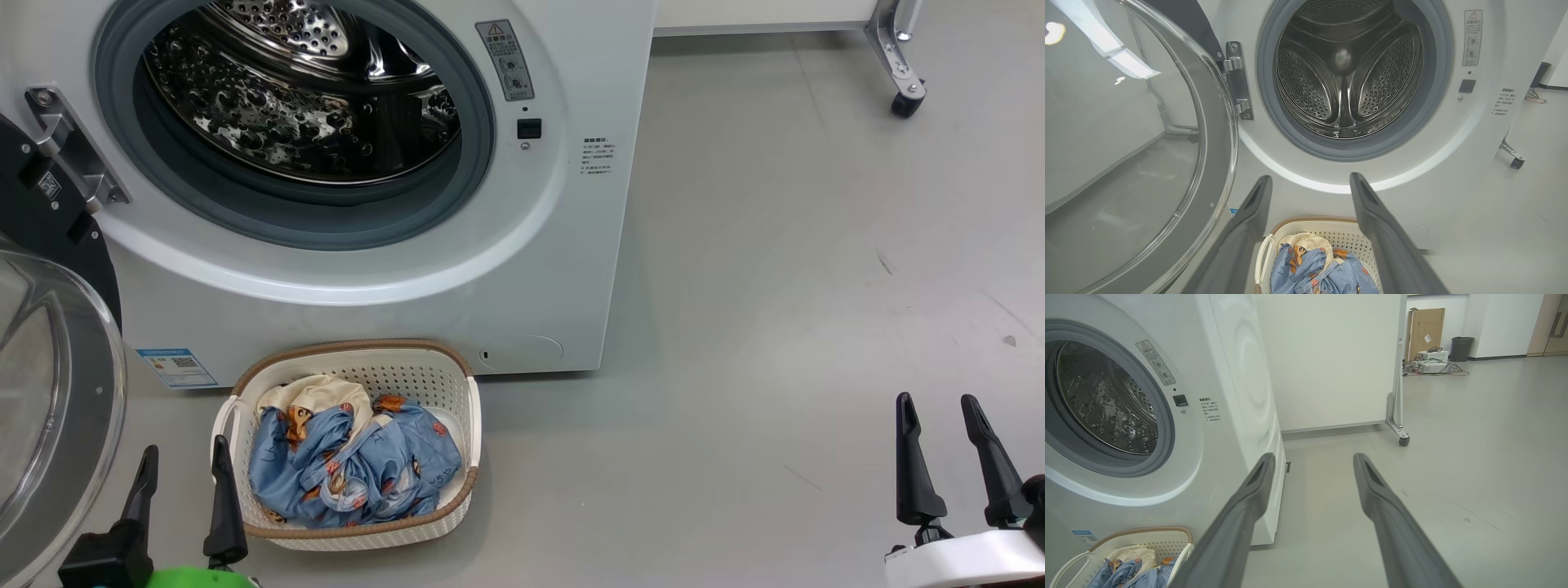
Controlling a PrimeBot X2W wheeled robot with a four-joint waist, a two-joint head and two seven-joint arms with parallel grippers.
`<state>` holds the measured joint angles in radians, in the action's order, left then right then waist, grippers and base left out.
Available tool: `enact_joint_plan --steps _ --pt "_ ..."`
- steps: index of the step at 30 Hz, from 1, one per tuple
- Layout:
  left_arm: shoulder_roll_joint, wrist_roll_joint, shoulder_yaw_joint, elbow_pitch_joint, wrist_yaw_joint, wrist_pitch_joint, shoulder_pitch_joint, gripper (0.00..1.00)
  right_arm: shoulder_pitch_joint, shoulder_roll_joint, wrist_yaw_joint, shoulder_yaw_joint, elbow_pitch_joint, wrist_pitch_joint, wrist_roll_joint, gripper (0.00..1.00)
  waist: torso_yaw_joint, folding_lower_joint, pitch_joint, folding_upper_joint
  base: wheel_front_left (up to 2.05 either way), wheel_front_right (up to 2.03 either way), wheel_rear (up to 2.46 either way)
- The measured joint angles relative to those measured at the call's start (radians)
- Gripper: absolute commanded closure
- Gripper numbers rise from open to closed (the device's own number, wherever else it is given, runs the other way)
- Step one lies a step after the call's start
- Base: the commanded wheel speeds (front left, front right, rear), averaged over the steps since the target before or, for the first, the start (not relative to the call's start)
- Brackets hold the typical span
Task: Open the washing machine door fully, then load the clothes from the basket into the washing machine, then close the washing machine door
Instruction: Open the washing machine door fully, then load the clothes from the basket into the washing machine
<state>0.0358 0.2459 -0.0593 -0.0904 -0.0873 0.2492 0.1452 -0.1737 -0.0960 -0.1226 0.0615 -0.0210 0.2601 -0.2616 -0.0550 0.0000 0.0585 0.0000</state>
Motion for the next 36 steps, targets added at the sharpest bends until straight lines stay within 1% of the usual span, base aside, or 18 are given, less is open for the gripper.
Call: enact_joint_plan --steps 10,24,30,36 --pt "0.0 -0.002 0.022 -0.002 0.0 0.0 0.0 0.0 0.001 0.004 0.0 0.001 0.001 0.0 0.0 0.0 0.005 0.0 0.017 0.0 0.3 -0.8 0.5" --pt "0.0 -0.003 0.025 0.001 -0.001 0.0 -0.001 0.0 0.006 0.005 0.0 0.001 0.001 0.0 0.0 0.0 0.006 0.0 0.027 0.0 0.07 -0.1 0.03" --pt "0.0 -0.021 0.023 0.01 -0.001 0.0 -0.001 0.0 0.008 0.011 0.0 -0.011 0.001 0.0 0.0 0.0 -0.003 0.0 0.037 0.0 0.0 0.0 0.0" --pt "0.002 -0.078 0.018 0.015 0.002 0.0 -0.001 0.0 0.023 0.02 0.0 -0.022 0.002 0.0 -0.002 0.0 -0.019 0.0 0.06 0.0 0.0 0.0 0.0"
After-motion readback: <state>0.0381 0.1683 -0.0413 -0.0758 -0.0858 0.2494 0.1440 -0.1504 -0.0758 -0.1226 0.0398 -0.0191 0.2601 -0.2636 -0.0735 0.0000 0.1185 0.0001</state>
